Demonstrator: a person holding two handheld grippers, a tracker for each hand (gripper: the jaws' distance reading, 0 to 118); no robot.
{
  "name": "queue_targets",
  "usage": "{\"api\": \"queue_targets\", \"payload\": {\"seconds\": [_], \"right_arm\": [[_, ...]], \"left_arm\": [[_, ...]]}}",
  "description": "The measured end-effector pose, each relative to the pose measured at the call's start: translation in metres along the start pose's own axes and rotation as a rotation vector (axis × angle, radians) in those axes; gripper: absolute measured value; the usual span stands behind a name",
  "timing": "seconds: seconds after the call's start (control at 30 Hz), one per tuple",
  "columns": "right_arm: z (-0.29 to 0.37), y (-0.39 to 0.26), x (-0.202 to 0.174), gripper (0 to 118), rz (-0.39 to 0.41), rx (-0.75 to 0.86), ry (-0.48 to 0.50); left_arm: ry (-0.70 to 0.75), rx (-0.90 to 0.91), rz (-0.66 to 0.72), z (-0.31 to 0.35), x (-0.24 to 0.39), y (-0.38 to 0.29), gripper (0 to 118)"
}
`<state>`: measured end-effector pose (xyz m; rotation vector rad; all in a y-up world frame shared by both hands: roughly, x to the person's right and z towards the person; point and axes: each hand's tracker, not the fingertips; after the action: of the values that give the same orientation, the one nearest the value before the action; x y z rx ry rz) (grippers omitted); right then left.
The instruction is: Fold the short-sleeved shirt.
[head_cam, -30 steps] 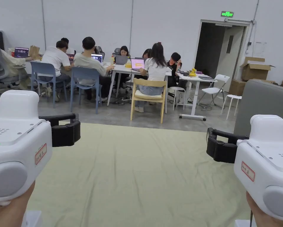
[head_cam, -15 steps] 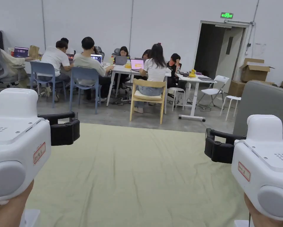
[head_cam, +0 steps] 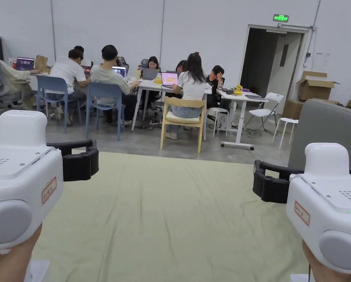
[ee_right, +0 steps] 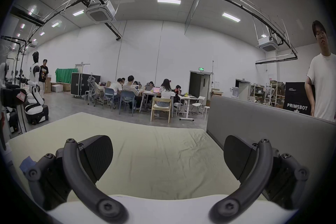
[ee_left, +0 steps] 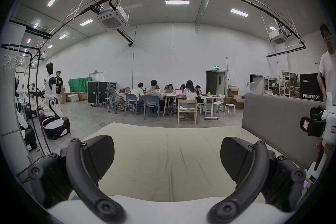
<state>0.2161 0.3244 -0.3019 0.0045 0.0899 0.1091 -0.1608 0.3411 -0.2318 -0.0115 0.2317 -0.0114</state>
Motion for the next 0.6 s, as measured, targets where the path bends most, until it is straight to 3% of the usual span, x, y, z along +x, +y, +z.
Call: {"api": "queue_targets", "payload": {"seconds": [0.6], "right_arm": [[0.0016, 0.0006, 0.0001, 118, -0.010, -0.001, -0.005]], "left_arm": [[-0.001, 0.001, -0.003, 0.0019, 0.0030, 0.0010, 118]]}}
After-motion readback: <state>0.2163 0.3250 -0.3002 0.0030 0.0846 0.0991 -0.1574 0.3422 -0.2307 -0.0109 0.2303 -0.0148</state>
